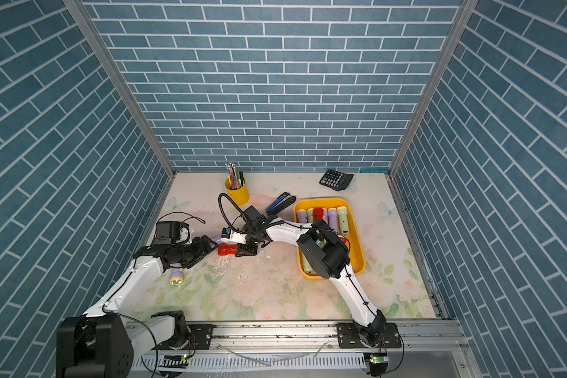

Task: Put the flashlights into the storage boxes
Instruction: Pick up the flashlight from the center of the board, then adjust the flashlight in the storage box.

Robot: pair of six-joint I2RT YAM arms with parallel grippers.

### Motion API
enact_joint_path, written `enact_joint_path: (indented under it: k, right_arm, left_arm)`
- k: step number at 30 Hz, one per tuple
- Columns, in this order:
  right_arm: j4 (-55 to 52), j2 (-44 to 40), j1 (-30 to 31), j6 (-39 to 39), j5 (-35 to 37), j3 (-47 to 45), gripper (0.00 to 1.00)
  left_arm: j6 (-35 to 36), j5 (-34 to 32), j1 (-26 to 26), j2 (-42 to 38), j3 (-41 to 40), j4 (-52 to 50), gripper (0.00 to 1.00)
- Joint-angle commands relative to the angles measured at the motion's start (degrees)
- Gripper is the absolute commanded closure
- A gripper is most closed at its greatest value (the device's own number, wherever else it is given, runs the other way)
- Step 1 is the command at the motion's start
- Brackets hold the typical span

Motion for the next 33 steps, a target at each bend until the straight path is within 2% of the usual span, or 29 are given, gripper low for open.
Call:
enact_joint_path:
  k: [1,7,12,19,25,33]
  right_arm:
    - [3.46,-8.57,0.16,-0.74,-1.09,-4.73,0.74]
    - [6.03,-19.18,-0.78,1.84,0.11,-17.10,0.75]
    - [8.15,-28.58,-3.44,8.02,0.63,-27.78,0.75]
    - [11.96,-42.03,-9.77,21.64,2.92,-41.23,0.77]
    - [15.84,-53.66,-15.16,32.23,7.62,-52.13,0.78]
    - [15.17,-61.49,-24.14,46.87,8.78,-58.56,0.80]
  left_arm:
    - [1.50,-0.67,0.38,-1.72,0.92,-2.37,0.23]
    - [0.50,0.98,0.02,-3.78,-0.28,-0.15,0.24]
    - [-1.33,0.27,-2.81,-4.03,-1.09,3.03,0.26]
    - [-3.67,-4.54,-13.36,-0.51,0.49,8.05,0.26]
    - [-4.67,-8.52,-22.94,6.21,4.15,12.71,0.26]
    - [-5.78,-10.15,-33.71,18.83,11.11,19.72,0.27]
